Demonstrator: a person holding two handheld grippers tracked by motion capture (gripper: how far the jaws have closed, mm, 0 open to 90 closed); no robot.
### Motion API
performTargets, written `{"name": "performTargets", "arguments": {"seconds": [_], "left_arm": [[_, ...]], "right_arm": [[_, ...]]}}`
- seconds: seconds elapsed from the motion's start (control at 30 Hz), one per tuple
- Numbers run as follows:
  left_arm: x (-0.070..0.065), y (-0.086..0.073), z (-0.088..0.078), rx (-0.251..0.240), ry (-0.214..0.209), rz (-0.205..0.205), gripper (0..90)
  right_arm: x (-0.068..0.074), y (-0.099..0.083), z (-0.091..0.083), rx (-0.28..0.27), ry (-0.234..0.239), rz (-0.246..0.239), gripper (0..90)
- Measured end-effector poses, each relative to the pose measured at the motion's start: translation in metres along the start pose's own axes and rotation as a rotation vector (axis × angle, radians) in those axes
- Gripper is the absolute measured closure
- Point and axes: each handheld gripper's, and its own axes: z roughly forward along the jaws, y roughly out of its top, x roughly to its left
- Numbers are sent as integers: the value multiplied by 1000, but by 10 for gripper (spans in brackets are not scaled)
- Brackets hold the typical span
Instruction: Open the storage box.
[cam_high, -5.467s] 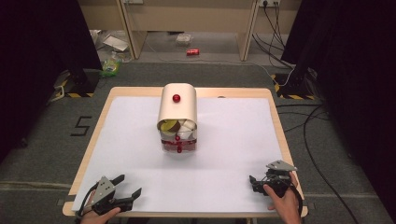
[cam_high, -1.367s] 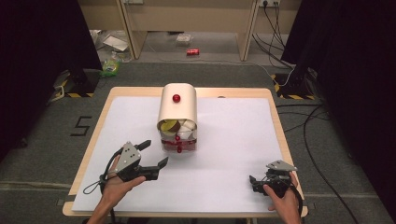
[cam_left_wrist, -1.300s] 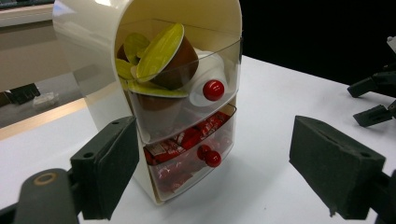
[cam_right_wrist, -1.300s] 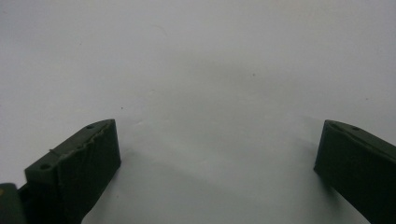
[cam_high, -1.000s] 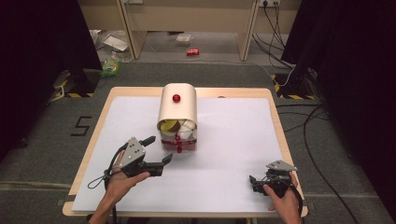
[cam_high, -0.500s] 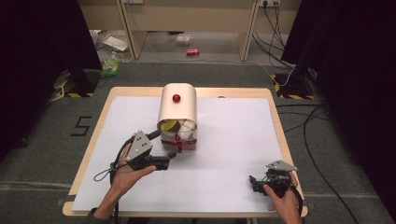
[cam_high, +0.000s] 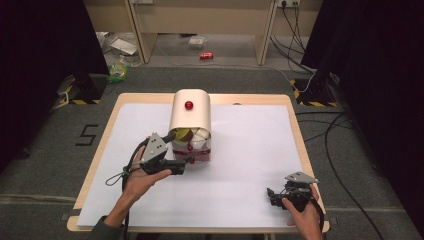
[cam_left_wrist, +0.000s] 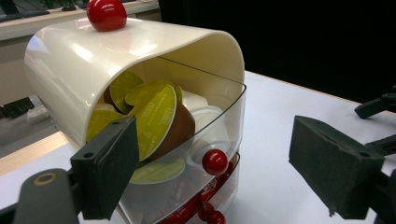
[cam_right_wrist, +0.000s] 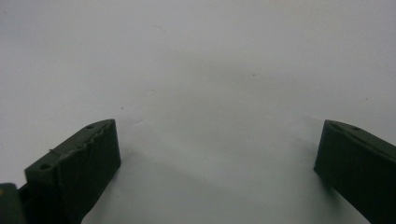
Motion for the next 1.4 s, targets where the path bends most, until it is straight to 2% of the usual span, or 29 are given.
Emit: {"name": "performTargets", "arguments": {"seconds": [0.3, 0.53, 0.73, 0.93, 1.2, 1.4], "left_arm": [[5, -2, 9, 25, -3, -13, 155], [4, -3, 10, 33, -1, 1, 153], [5, -1, 8, 48, -12, -2, 155], [2, -2, 7, 54, -6, 13, 155], [-2, -3, 0, 61, -32, 14, 155], [-6, -4, -3, 70, -33, 25, 155]], "right_arm": [[0, 0, 0, 0, 0, -1, 4], [0, 0, 0, 0, 0, 1, 4], [0, 0, 0, 0, 0, 0, 4], [0, 0, 0, -1, -1, -6, 4], [0, 0, 0, -1, -1, -6, 4], [0, 0, 0, 0, -1, 0, 4]]}}
